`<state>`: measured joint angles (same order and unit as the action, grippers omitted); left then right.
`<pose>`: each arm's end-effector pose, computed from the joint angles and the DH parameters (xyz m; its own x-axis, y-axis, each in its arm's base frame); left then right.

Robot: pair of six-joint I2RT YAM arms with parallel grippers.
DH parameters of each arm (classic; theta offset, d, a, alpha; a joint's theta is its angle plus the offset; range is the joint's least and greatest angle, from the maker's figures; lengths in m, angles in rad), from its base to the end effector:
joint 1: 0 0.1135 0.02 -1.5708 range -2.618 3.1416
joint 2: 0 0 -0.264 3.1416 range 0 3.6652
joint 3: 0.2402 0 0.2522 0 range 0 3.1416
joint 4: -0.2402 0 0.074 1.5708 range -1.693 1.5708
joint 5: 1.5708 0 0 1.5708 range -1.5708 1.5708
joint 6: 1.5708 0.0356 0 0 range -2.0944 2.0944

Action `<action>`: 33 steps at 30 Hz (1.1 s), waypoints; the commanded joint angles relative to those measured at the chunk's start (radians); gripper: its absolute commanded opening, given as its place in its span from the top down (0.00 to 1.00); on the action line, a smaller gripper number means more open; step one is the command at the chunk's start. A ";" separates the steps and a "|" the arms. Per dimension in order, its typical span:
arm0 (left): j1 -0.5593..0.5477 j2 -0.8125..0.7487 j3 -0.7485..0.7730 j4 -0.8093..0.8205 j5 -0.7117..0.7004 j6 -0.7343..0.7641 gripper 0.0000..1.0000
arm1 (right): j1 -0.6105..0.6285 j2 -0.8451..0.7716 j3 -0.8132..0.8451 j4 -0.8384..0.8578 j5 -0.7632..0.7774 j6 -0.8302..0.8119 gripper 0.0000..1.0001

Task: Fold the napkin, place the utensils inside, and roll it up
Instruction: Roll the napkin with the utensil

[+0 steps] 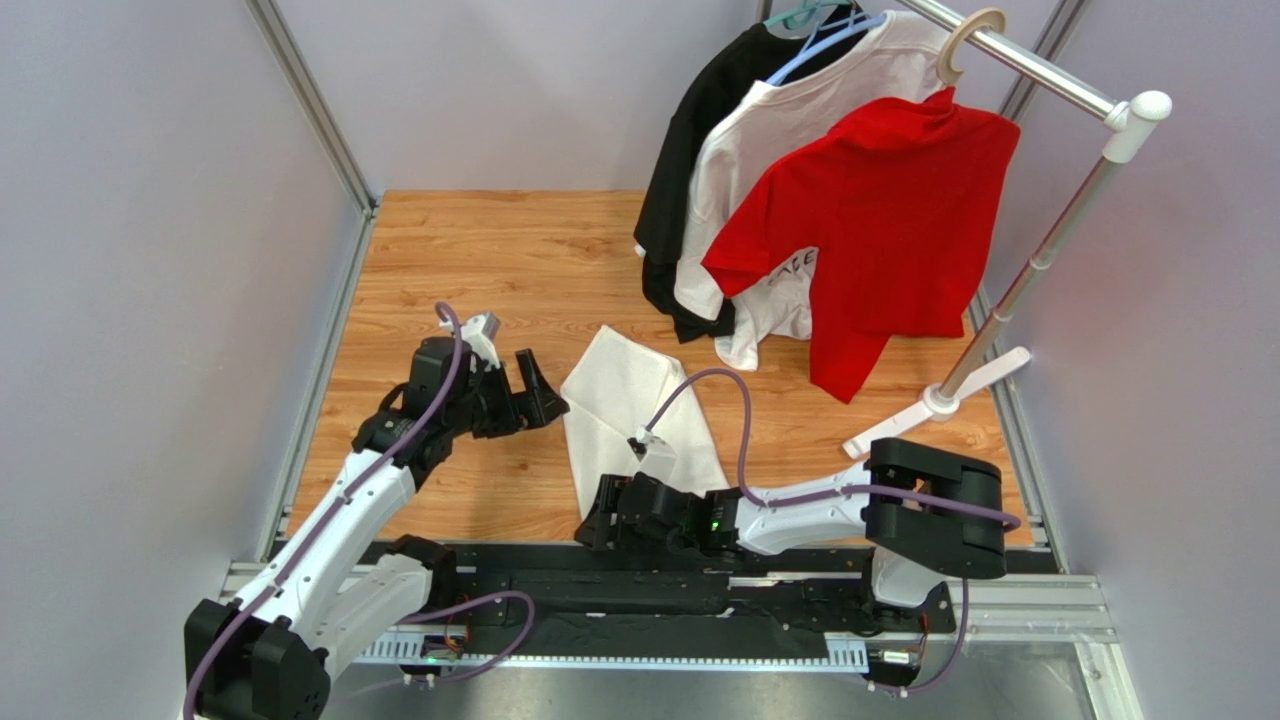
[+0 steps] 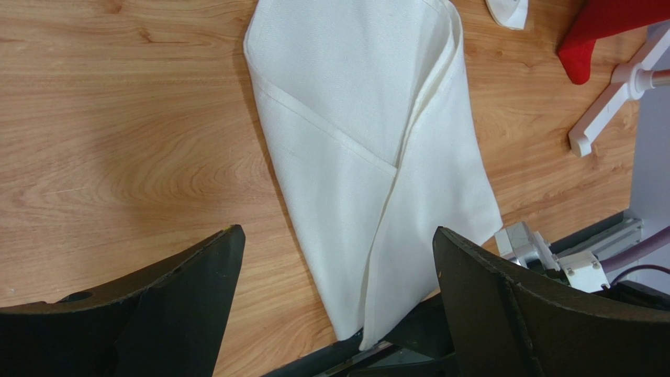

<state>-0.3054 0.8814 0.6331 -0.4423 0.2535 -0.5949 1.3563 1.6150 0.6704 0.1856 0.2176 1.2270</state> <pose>0.1765 -0.0650 0.2461 -0.7696 -0.3262 -0.5489 0.0533 0.8238 -0.5643 0.0720 0.2942 0.1391 -0.9162 0.1131 -0.3844 -0.1724 0.7547 0.6330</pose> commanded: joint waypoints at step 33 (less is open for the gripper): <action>0.009 0.013 -0.023 0.070 0.044 0.012 0.01 | 0.010 0.060 0.063 0.153 0.186 -0.027 0.38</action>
<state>-0.3038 0.8986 0.6151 -0.4133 0.2802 -0.5953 1.3602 1.6684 0.7013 0.2768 0.3344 1.2293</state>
